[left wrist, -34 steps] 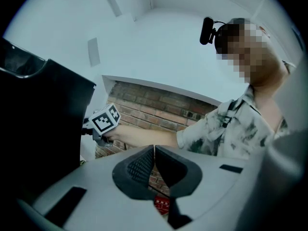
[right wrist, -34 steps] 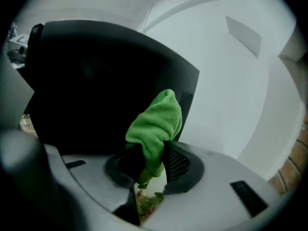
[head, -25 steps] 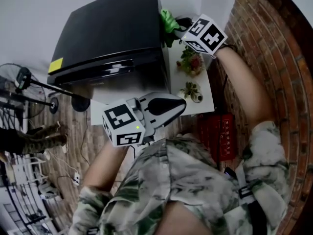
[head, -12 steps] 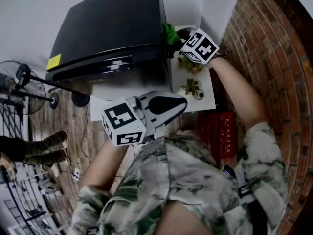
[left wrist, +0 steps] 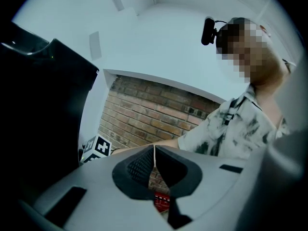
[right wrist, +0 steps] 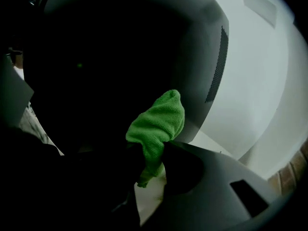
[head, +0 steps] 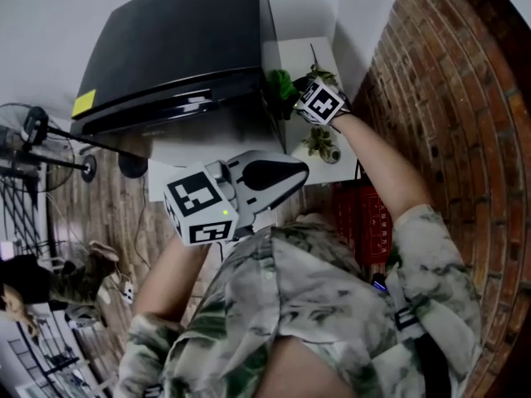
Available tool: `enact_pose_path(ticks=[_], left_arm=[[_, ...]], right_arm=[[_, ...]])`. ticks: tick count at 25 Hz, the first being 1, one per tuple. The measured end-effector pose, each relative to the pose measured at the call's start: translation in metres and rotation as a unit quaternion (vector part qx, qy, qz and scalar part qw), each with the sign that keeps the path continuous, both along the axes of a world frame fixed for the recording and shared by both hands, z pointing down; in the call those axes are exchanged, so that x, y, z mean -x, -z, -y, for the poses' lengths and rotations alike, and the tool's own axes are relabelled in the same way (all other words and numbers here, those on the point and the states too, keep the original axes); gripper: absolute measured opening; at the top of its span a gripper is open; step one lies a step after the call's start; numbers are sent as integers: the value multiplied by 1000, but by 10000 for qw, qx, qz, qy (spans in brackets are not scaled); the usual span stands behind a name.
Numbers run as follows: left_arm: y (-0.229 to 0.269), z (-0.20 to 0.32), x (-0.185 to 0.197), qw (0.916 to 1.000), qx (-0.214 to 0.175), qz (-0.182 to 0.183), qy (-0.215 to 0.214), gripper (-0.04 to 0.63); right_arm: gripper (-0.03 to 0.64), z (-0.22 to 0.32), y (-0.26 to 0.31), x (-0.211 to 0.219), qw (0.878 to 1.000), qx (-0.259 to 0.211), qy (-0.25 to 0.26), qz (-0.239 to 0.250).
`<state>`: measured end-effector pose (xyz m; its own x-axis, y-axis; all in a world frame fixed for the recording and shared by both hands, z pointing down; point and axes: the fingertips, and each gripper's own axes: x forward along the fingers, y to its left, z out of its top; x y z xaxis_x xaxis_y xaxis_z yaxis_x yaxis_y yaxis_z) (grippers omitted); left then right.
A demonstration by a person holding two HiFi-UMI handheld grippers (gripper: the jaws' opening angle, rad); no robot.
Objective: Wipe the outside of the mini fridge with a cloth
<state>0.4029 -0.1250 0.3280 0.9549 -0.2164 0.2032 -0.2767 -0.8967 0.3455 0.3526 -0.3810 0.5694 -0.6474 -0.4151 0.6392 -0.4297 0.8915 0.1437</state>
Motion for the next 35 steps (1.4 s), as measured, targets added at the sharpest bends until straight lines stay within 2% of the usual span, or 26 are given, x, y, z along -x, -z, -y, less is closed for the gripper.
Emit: enact_pose_path(ticks=[5, 8, 11, 16, 23, 29, 35], left_arm=[[-4, -3, -3, 10000, 53, 16, 5, 26], [-5, -5, -2, 10000, 74, 8, 20, 26], [-5, -5, 3, 10000, 81, -11, 45, 26], [-7, -7, 8, 9998, 123, -118, 42, 26], [-9, -9, 11, 9997, 147, -159, -57, 26], [-10, -10, 13, 9996, 162, -208, -109, 26], [-11, -12, 16, 9996, 173, -209, -73, 26]], right_arm=[[107, -19, -59, -8, 9977, 410, 32, -532], [107, -27, -71, -14, 9966, 508, -4, -654], [107, -26, -35, -19, 9986, 363, -44, -377], [107, -23, 72, -24, 9997, -210, 46, 154], [107, -46, 195, -24, 9955, -826, 372, 283], [107, -73, 240, -17, 9925, -963, 736, 183], [107, -81, 218, -3, 9935, -802, 768, 244]])
